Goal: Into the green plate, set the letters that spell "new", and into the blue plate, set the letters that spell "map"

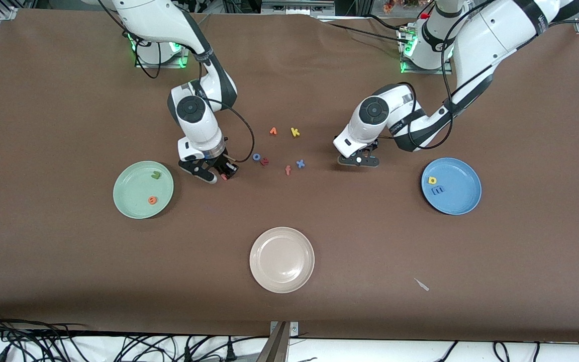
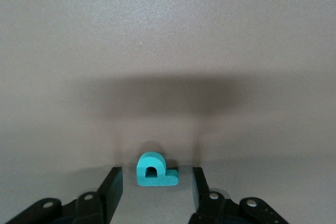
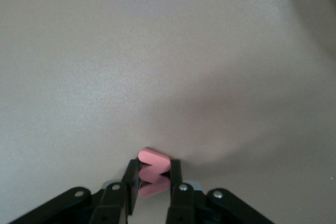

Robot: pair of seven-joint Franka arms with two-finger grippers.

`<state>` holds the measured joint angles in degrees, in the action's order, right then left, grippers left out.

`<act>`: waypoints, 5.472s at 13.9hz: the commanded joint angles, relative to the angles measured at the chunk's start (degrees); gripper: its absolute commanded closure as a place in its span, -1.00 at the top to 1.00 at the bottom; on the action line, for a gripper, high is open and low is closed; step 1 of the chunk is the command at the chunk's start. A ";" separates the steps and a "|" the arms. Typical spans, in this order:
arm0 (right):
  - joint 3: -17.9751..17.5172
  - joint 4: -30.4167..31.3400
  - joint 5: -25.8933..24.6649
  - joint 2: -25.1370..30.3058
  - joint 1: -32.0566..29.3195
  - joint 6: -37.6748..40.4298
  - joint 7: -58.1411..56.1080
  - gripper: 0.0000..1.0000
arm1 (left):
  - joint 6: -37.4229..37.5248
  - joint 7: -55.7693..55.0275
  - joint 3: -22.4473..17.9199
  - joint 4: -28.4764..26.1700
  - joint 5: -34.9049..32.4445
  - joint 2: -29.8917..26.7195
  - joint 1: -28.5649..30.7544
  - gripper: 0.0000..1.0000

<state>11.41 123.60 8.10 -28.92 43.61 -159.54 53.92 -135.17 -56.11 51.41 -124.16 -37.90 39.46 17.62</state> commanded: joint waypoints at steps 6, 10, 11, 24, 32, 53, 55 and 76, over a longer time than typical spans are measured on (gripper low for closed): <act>8.87 -2.83 0.25 4.74 0.34 13.78 -20.91 -0.75 | -0.09 -1.20 -2.28 0.85 -2.09 0.44 -2.41 -0.17; 18.53 -10.13 0.51 5.10 0.25 30.23 -42.96 -0.71 | -0.09 -1.29 -2.37 0.85 -2.09 0.35 -2.42 -0.48; 20.38 -10.05 0.60 5.01 0.08 30.52 -48.16 -0.68 | -0.09 -1.11 -2.28 0.85 -2.09 0.35 -2.33 -0.58; 21.81 -15.99 6.05 4.31 -7.22 35.67 -63.06 1.00 | 30.74 33.48 -1.75 20.26 4.76 -0.44 6.27 -0.81; 21.54 -32.78 5.09 4.57 -3.97 52.46 -51.91 1.00 | 31.20 53.73 -7.11 21.15 -0.49 0.18 14.28 -0.11; -9.22 -31.22 -8.79 27.34 -34.20 69.54 -51.02 1.00 | 43.94 52.76 -13.58 34.16 11.23 -8.23 9.13 1.00; -9.04 -31.66 -8.80 27.16 -34.20 69.45 -50.76 1.00 | 43.85 52.86 -26.22 33.89 20.01 -13.42 -0.35 1.00; -8.08 -37.73 -9.68 25.49 -34.03 73.23 -53.13 1.00 | 49.13 54.09 -46.49 34.07 37.20 -36.65 -11.56 1.00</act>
<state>3.47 87.54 -1.28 -3.06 9.87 -88.27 1.53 -86.35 -3.42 5.33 -90.06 -2.27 3.92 5.94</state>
